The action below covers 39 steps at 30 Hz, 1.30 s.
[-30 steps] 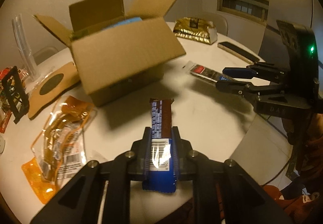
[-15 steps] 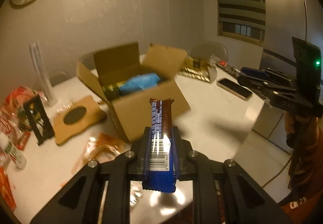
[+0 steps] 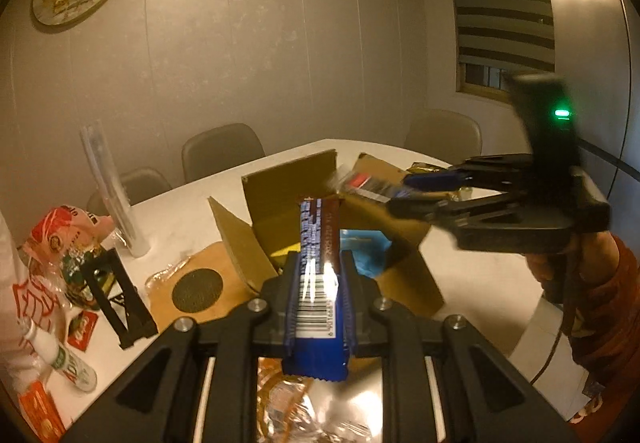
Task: Organize snacks
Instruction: 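Lower the sesame bar into the box with the right tool while the left tool lowers the chocolate bar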
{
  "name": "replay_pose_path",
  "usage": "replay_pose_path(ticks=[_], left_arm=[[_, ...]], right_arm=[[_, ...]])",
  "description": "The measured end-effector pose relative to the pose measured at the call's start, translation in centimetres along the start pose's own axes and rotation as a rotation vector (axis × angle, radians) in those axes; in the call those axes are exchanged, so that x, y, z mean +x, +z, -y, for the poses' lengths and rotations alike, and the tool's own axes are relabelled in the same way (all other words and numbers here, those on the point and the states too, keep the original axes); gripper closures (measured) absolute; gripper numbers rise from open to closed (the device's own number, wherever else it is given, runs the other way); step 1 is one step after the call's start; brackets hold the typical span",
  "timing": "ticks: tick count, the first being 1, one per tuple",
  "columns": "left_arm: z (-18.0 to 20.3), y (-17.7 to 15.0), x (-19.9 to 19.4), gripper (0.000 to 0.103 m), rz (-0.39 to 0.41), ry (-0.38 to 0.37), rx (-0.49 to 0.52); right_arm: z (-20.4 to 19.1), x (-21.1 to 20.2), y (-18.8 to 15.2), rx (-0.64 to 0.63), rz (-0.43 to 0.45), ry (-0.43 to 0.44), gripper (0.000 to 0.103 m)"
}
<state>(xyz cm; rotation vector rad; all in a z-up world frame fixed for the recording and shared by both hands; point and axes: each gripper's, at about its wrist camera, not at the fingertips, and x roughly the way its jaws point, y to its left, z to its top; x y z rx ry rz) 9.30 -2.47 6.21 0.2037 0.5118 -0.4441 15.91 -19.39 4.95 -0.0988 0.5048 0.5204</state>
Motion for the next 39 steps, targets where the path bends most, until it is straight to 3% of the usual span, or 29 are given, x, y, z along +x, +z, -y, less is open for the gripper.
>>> replay_pose_path(ticks=[6, 12, 23, 30, 39], left_arm=[[-1.9, 1.7, 2.5, 0.087, -0.052, -0.016, 0.002], [-2.5, 3.2, 6.1, 0.087, -0.130, -0.029, 0.022], [-1.8, 5.6, 14.8, 0.087, -0.336, 0.000, 0.088], [-1.2, 6.1, 18.0, 0.086, -0.436, -0.001, 0.107], [-0.6, 6.3, 18.6, 0.079, -0.456, 0.001, 0.117]], right_arm=[[1.0, 6.9, 1.8, -0.024, -0.179, -0.033, 0.068], [1.1, 9.7, 2.0, -0.049, -0.273, -0.055, 0.067], [1.4, 10.7, 1.9, -0.069, -0.289, -0.069, 0.067], [1.8, 10.5, 1.8, -0.062, -0.278, -0.060, 0.066], [1.7, 10.0, 1.7, -0.061, -0.267, -0.055, 0.064]])
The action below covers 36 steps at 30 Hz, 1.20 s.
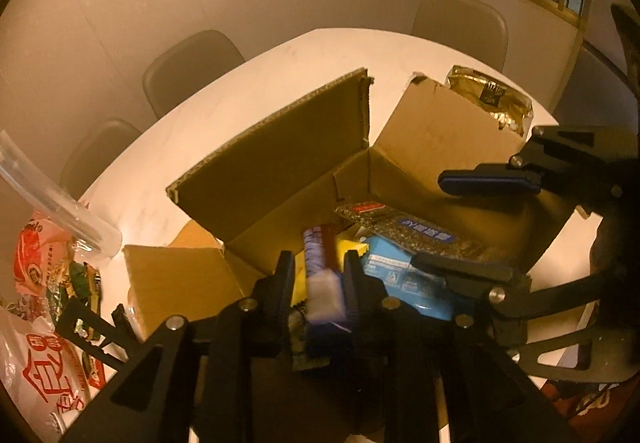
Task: Organize snacks
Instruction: 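Lower the sesame bar into the box with the right tool while the left tool lowers the chocolate bar, then reach the right tool to the orange snack bag and grasp it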
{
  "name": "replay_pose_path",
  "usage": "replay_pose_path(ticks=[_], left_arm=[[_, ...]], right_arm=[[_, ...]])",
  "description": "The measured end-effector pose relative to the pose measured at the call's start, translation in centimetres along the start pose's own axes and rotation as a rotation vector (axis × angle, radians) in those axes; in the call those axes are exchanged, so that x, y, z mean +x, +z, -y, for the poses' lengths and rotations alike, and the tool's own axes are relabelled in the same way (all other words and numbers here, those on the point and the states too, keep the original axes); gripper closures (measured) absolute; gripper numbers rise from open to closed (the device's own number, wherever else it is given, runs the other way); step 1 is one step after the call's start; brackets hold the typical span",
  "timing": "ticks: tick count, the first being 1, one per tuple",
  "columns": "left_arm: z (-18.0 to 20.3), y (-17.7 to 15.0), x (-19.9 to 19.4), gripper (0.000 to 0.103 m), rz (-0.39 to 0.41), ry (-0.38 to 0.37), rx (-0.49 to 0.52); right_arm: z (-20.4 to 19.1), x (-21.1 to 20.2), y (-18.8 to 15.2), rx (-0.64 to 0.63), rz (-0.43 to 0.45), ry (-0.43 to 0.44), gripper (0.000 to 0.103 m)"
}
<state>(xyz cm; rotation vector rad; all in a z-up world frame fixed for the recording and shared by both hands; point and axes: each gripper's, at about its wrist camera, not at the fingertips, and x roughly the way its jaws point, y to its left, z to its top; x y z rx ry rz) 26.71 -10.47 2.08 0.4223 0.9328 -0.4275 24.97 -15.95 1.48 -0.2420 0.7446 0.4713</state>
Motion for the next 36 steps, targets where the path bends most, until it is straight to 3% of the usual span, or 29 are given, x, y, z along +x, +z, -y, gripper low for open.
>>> replay_pose_path(ticks=[6, 11, 16, 21, 29, 36], left_arm=[[-0.2, -0.7, -2.1, 0.069, 0.061, -0.002, -0.026], [-0.4, -2.5, -6.2, 0.055, 0.174, -0.004, -0.059], [-0.9, -6.8, -11.2, 0.044, 0.293, 0.018, -0.087], [-1.3, -13.0, -13.4, 0.036, 0.348, 0.059, -0.124], [-1.6, -24.0, -11.0, 0.035, 0.293, 0.052, -0.203], [-1.5, -30.0, -6.0, 0.035, 0.198, -0.015, -0.277]], right_arm=[[0.0, -1.0, -0.3, 0.004, 0.020, 0.005, 0.062], [-0.8, -3.8, -0.6, 0.007, 0.101, 0.042, 0.062], [-3.7, -8.0, -2.2, -0.028, 0.209, 0.132, 0.060], [-7.3, -10.0, -4.4, -0.050, 0.247, 0.223, 0.057], [-11.5, -8.1, -8.8, -0.010, 0.204, 0.342, 0.055], [-14.2, -2.6, -12.0, 0.043, 0.096, 0.324, 0.055]])
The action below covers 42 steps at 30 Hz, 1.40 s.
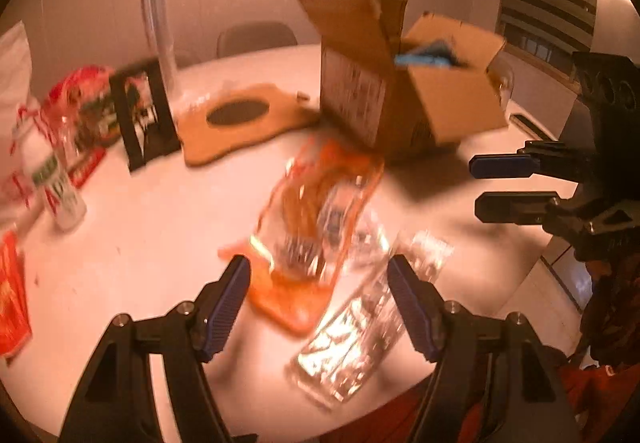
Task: Organize snacks
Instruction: 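Reach the right tool to the orange snack bag and grasp it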
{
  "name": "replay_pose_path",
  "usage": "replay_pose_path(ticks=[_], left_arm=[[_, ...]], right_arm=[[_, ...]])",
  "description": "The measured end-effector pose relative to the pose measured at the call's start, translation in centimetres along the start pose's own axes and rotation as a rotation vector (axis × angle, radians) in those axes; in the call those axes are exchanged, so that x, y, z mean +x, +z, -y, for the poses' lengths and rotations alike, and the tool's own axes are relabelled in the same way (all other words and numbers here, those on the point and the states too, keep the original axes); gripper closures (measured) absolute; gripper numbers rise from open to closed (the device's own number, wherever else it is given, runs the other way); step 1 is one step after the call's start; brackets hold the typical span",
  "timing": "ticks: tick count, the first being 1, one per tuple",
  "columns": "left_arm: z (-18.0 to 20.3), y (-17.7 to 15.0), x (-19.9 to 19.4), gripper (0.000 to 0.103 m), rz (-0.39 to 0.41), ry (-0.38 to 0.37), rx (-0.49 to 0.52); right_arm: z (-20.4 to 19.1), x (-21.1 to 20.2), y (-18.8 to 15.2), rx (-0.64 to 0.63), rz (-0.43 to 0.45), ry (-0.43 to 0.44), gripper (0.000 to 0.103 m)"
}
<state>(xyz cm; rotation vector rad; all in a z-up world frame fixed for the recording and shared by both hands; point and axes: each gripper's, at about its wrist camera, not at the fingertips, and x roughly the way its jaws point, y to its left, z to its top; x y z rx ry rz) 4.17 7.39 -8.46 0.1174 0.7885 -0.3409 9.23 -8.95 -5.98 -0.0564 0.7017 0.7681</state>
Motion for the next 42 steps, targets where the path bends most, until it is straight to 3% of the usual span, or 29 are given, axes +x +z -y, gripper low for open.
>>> replay_pose_path(ticks=[9, 13, 17, 24, 28, 34, 37, 39, 42], left_arm=[[-2.2, 1.1, 2.9, 0.035, -0.020, 0.057, -0.023], [-4.0, 1.5, 4.3, 0.035, -0.029, -0.019, -0.094], [-4.2, 1.3, 4.7, 0.035, -0.044, -0.052, -0.102], [-5.4, 1.0, 3.3, 0.036, 0.012, -0.132, -0.159], [-6.5, 1.3, 2.5, 0.036, 0.040, -0.121, -0.174], [-7.6, 1.5, 4.0, 0.038, 0.015, -0.256, -0.208], [-8.4, 1.2, 4.2, 0.040, 0.017, -0.286, -0.238], [-8.8, 1.0, 4.1, 0.040, 0.012, -0.295, -0.248], [-9.5, 1.0, 3.2, 0.040, 0.027, -0.224, -0.245]], right_arm=[[0.5, 2.8, -1.4, 0.072, -0.052, 0.018, 0.055], [0.6, 3.1, -1.2, 0.092, -0.052, 0.025, 0.053], [0.6, 3.2, -0.8, 0.096, -0.052, 0.030, 0.053], [-0.1, 5.3, 0.6, 0.116, -0.068, 0.099, 0.053], [0.0, 7.1, 1.2, 0.161, -0.096, 0.127, 0.052], [-0.2, 8.8, 2.1, 0.199, -0.105, 0.120, 0.049], [-0.3, 9.4, 2.7, 0.198, -0.109, 0.110, 0.047], [-0.2, 9.7, 3.0, 0.196, -0.113, 0.098, 0.047], [0.1, 10.1, 3.4, 0.198, -0.117, 0.085, 0.047]])
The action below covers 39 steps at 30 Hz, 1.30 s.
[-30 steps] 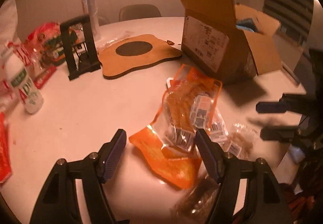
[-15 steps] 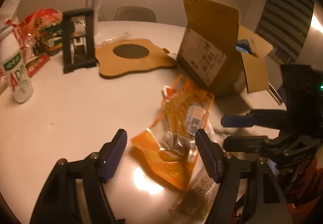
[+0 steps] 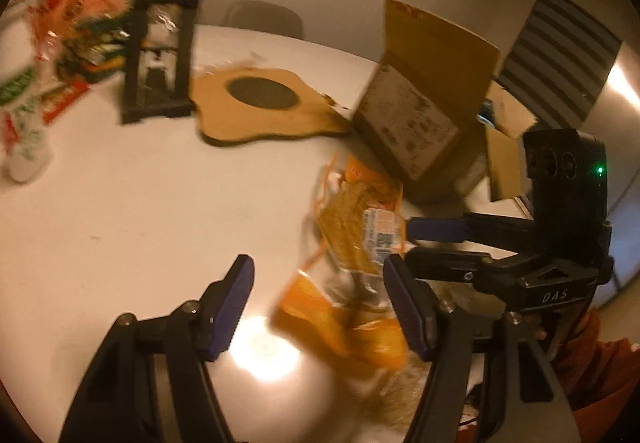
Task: Organize snacks
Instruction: 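Reach the right tool to the orange snack bag and grasp it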
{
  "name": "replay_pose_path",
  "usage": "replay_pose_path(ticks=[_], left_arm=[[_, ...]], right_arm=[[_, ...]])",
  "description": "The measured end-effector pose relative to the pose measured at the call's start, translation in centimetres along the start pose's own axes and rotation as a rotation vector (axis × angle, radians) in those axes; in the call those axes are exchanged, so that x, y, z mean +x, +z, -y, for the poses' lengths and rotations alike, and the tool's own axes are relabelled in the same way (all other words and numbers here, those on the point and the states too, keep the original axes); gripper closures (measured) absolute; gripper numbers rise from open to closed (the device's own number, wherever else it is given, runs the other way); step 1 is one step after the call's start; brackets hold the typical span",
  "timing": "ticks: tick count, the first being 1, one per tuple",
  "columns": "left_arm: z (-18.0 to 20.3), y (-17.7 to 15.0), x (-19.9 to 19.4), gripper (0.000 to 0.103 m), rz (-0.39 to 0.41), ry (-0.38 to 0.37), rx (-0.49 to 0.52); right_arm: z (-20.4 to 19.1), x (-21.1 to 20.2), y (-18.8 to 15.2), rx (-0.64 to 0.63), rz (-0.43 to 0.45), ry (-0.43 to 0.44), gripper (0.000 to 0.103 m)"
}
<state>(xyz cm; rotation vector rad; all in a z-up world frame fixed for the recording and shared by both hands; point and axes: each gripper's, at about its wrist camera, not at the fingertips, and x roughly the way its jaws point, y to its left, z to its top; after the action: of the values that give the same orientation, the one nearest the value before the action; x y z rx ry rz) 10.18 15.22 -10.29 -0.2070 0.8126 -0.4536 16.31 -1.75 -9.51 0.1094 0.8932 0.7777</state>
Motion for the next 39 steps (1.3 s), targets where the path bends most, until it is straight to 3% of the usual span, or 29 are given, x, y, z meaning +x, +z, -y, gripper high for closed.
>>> replay_pose_path(ticks=[6, 10, 12, 19, 30, 39], left_arm=[[-1.5, 0.6, -2.9, 0.040, 0.070, 0.050, -0.019], [-2.3, 0.0, -4.1, 0.039, 0.079, 0.089, -0.029], [-2.7, -0.4, -4.7, 0.039, 0.090, 0.092, -0.036], [-3.7, -1.6, -6.8, 0.038, 0.127, 0.102, -0.045], [-5.3, -2.4, -8.4, 0.038, 0.154, 0.107, -0.055], [-6.1, -2.4, -8.5, 0.038, 0.154, 0.122, -0.074]], right_arm=[[-0.8, 1.5, 1.6, -0.028, -0.029, -0.027, 0.043], [-1.4, 2.9, 2.8, -0.020, -0.066, -0.015, 0.029], [-1.9, 3.4, 3.1, -0.023, -0.074, -0.017, 0.029], [-4.6, 4.2, 2.6, -0.025, -0.032, -0.161, 0.028], [-6.2, 7.5, 4.4, -0.085, -0.094, -0.225, 0.027], [-8.9, 10.0, 5.2, -0.228, -0.161, -0.180, 0.027]])
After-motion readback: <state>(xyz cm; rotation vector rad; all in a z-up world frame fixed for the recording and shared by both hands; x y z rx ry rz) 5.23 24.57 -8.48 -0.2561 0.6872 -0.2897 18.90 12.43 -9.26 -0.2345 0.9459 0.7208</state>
